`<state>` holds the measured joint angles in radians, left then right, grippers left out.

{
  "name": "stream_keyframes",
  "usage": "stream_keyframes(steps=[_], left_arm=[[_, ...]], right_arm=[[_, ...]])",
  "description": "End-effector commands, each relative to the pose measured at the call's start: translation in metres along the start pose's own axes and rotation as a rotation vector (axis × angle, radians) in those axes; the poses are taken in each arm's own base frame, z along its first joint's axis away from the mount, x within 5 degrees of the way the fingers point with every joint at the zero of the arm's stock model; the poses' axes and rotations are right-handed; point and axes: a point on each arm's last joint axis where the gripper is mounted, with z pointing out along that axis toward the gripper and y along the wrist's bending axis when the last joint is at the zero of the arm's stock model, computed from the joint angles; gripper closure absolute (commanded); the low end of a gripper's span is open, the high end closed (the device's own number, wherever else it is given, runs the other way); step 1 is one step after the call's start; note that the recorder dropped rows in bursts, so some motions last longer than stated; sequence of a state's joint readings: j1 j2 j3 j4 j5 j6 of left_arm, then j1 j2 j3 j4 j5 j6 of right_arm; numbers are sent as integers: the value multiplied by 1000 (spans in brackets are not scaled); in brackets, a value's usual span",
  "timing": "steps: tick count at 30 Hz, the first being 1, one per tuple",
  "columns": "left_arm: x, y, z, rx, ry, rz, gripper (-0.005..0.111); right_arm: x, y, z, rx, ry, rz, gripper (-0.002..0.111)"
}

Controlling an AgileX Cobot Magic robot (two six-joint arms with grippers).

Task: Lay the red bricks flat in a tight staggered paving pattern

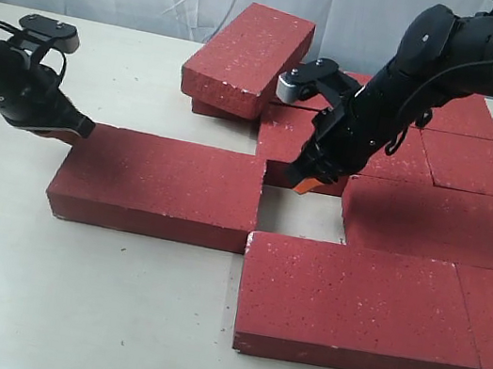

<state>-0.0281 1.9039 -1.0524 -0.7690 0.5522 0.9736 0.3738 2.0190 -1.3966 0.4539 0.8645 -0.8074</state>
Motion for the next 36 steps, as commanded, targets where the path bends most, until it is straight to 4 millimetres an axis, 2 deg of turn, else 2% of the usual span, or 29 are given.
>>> stream_keyframes(steps=[1,4,9,13,16,21,24,30,36], left_arm=[[1,-17,4,73,32,17,107],[-2,-14,4,29,2,15,107],[-1,-13,4,32,11,12,107],[-1,-14,4,37,19,17,107],[-1,-14,4,37,19,17,107],[0,-14,4,40,21,17,107],[0,-14,4,40,21,17,107],[2,-17,3,69,41,17,107],[4,-21,3,115,73,18,107]], right_arm=[[0,4,0,-26,16,-4,109],[1,18,3,-102,72,-56,109],[-8,61,12,-249,87,-327,109],[-16,90,20,-284,78,-472,109],[-16,99,29,-266,116,-551,109],[-16,92,57,-174,144,-604,109],[-19,85,63,-102,124,-618,109],[-17,84,62,-95,145,-597,109],[-19,88,43,-84,158,-573,109]])
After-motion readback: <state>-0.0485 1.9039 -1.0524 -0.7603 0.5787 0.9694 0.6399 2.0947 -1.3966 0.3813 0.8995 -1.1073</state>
